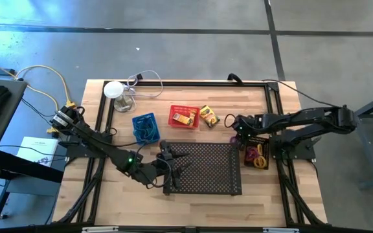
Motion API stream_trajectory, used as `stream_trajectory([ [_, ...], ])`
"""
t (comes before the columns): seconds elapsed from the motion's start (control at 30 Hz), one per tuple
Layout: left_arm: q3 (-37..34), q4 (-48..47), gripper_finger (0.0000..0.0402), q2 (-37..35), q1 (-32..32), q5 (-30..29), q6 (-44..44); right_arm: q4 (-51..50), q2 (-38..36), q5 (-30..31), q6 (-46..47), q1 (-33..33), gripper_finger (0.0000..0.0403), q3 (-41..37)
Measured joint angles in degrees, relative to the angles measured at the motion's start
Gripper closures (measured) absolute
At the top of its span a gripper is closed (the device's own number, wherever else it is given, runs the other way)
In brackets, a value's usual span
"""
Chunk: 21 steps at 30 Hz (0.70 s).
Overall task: Pick & Place Office Desk Supplies
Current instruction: Put the purple spring keychain into the black bin
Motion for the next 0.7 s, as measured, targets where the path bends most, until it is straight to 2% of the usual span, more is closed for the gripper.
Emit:
stream_trajectory([
  [0.3, 0.00, -0.24, 0.0230, 0.00, 0.01, 0.00, 0.16, 0.81, 4.24, 0.19, -1.75, 0.00, 0.0270, 0.30],
  [0.43, 0.00, -0.38, 0.0230, 0.00, 0.00, 0.00, 0.17, 1.39, 4.34, 0.15, -2.57, 0.00, 0.0307, 0.20],
  [0.6, 0.00, -0.38, 0.0230, 0.00, 0.01, 0.02, 0.17, 1.77, 4.28, 0.53, -3.54, 0.00, 0.0383, 0.10],
  [0.7, 0.00, -0.36, 0.0230, 0.00, 0.02, 0.02, 0.19, 1.58, 3.88, 1.29, -3.83, 0.04, 0.0391, 0.04],
])
